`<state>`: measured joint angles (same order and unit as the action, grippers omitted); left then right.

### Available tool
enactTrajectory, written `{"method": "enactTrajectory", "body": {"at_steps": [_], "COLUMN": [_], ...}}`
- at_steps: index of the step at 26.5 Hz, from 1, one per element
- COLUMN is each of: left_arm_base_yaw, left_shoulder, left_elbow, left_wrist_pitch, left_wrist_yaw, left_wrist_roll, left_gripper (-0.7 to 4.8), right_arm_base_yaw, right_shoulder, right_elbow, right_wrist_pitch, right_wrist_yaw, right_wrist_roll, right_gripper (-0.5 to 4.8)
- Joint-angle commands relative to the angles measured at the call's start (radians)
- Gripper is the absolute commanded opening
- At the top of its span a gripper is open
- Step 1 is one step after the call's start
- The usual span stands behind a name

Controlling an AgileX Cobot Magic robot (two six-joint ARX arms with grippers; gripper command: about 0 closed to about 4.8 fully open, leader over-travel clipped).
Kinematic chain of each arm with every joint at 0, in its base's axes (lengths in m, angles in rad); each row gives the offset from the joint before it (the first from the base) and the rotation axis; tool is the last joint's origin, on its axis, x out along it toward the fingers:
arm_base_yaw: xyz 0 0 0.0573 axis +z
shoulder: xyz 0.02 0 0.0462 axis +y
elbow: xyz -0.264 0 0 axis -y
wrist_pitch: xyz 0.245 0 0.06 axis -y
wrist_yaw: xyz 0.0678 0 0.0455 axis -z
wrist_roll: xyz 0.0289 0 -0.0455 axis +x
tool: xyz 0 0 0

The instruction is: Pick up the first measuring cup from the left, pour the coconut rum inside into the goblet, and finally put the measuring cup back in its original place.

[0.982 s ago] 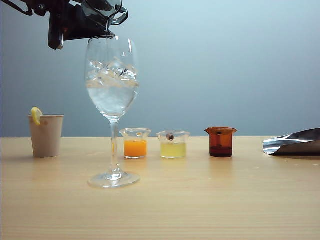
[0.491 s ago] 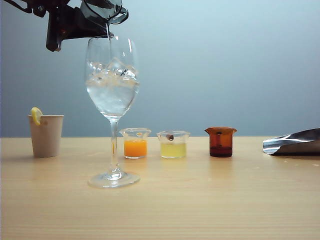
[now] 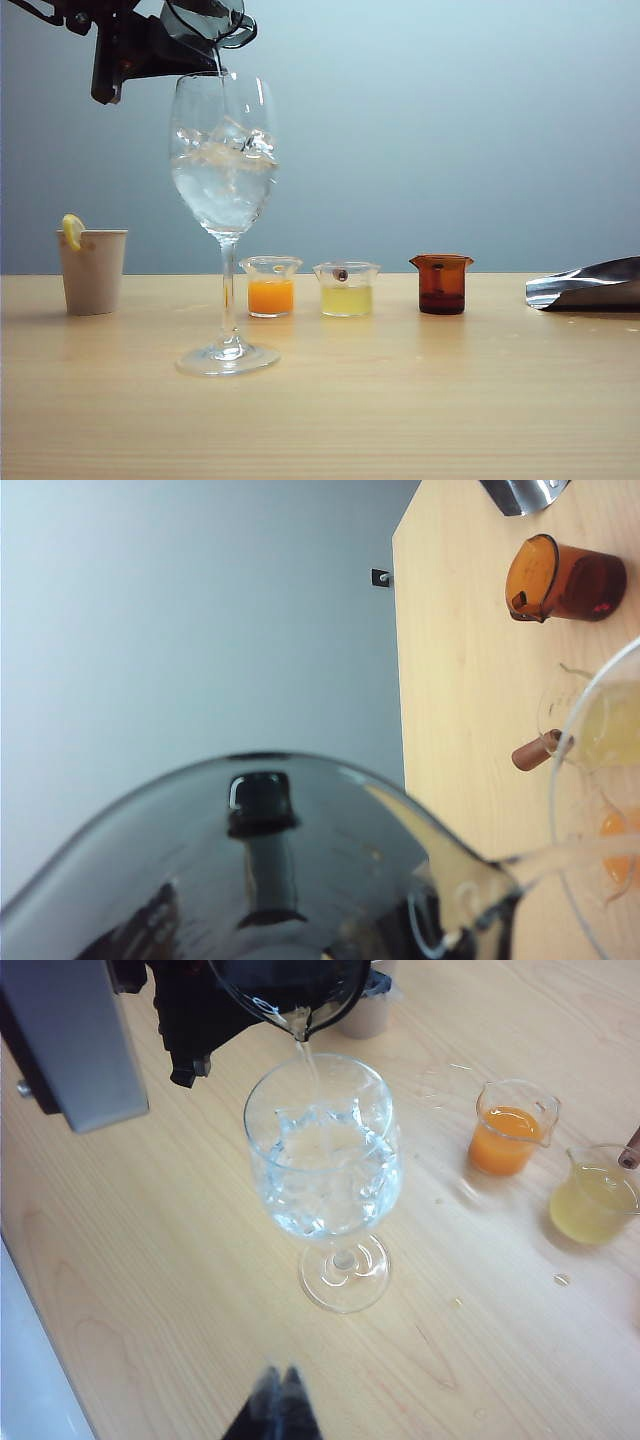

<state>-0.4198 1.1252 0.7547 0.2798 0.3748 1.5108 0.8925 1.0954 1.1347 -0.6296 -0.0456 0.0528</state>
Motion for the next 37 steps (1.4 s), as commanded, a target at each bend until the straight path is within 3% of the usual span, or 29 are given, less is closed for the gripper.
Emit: {"method": "enactTrajectory", "body": {"at_steps": [1, 7, 8, 9, 11, 13, 23, 31, 37], "left_arm_base_yaw": [-0.001, -0.001, -0.001, -0.001, -0.001, -0.001, -0.002, -0.003, -0.003], "left_shoulder": [-0.003, -0.003, -0.003, -0.003, -0.003, -0.003, -0.005, -0.005, -0.005], "left_elbow": [0.005, 0.005, 0.005, 0.005, 0.005, 0.005, 0.005, 0.005, 0.005], "left_wrist_pitch": [0.013, -0.017, -0.019, -0.019, -0.021, -0.021, -0.033, -0.031, -0.028], "left_wrist_yaw": [0.005, 0.004, 0.004, 0.005, 0.004, 0.005, 0.013, 0.054, 0.053], "left_wrist_roll": [0.001, 0.003, 0.009, 0.036, 0.045, 0.081, 0.184, 0.184, 0.275], "left_gripper": [1.68, 1.69, 1.69, 1.68, 1.64, 1.43, 1.43, 1.44, 1.44], "right_arm_base_yaw": [0.0, 0.0, -0.003, -0.006, -0.006, -0.006, -0.006, -0.006, -0.006], "right_shoulder": [-0.003, -0.003, -0.003, 0.005, 0.007, 0.007, 0.007, 0.007, 0.007], "right_elbow": [0.002, 0.002, 0.002, 0.002, 0.003, 0.003, 0.003, 0.003, 0.003], "right_wrist_pitch": [0.009, 0.01, 0.029, 0.064, 0.082, 0.081, 0.081, 0.081, 0.081], "right_wrist_yaw": [0.0, 0.007, 0.084, 0.229, 0.376, 0.447, 0.447, 0.447, 0.447], "right_wrist_roll": [-0.001, 0.006, 0.056, 0.078, 0.078, 0.078, 0.078, 0.078, 0.078], "right_gripper": [-0.09, -0.09, -0.09, -0.09, -0.09, -0.09, -0.09, -0.09, -0.09]}}
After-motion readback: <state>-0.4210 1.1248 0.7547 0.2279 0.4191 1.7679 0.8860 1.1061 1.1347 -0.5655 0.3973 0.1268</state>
